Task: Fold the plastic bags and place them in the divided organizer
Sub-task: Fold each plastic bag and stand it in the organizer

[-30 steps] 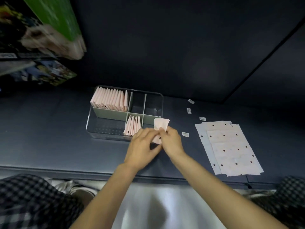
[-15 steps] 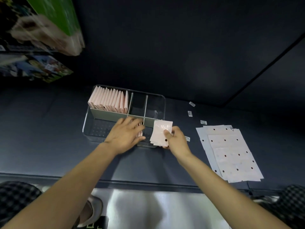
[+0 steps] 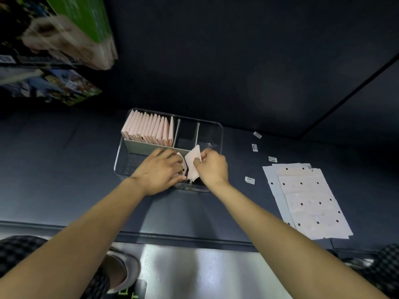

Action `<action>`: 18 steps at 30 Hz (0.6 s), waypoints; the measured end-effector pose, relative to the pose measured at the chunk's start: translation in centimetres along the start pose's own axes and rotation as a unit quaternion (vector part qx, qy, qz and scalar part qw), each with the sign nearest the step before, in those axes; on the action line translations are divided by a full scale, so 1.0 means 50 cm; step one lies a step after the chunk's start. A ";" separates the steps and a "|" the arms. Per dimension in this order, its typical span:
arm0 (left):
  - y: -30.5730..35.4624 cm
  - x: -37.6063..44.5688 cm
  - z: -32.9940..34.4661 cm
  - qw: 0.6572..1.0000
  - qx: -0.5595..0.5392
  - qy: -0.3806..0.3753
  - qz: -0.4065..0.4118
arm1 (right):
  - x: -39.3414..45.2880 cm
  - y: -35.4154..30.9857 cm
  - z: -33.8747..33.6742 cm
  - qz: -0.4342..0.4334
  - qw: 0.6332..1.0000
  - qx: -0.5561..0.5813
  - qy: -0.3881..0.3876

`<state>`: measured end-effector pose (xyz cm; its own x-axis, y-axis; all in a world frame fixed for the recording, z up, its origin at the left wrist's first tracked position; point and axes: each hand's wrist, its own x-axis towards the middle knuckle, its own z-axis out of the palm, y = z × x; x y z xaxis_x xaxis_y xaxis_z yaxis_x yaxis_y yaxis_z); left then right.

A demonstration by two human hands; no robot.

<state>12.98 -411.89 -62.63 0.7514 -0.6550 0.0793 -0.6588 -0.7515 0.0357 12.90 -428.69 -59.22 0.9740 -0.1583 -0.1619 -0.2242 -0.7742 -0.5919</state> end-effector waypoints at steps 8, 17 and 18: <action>0.019 -0.005 -0.002 0.995 -0.082 0.047 -0.038 | -0.008 -0.017 0.046 -0.022 0.993 -0.113 -0.031; 0.068 -0.014 -0.001 0.974 -0.145 0.145 -0.096 | -0.021 0.009 0.048 0.004 0.998 -0.053 -0.029; 0.074 -0.014 0.004 0.975 -0.147 0.132 -0.097 | -0.021 0.012 0.047 -0.001 0.999 -0.028 -0.036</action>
<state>10.02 -414.21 -62.73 0.8533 -0.4303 0.2945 -0.5159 -0.7788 0.3568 11.65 -427.52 -61.26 0.9695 -0.1133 -0.2175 -0.2173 -0.8078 -0.5479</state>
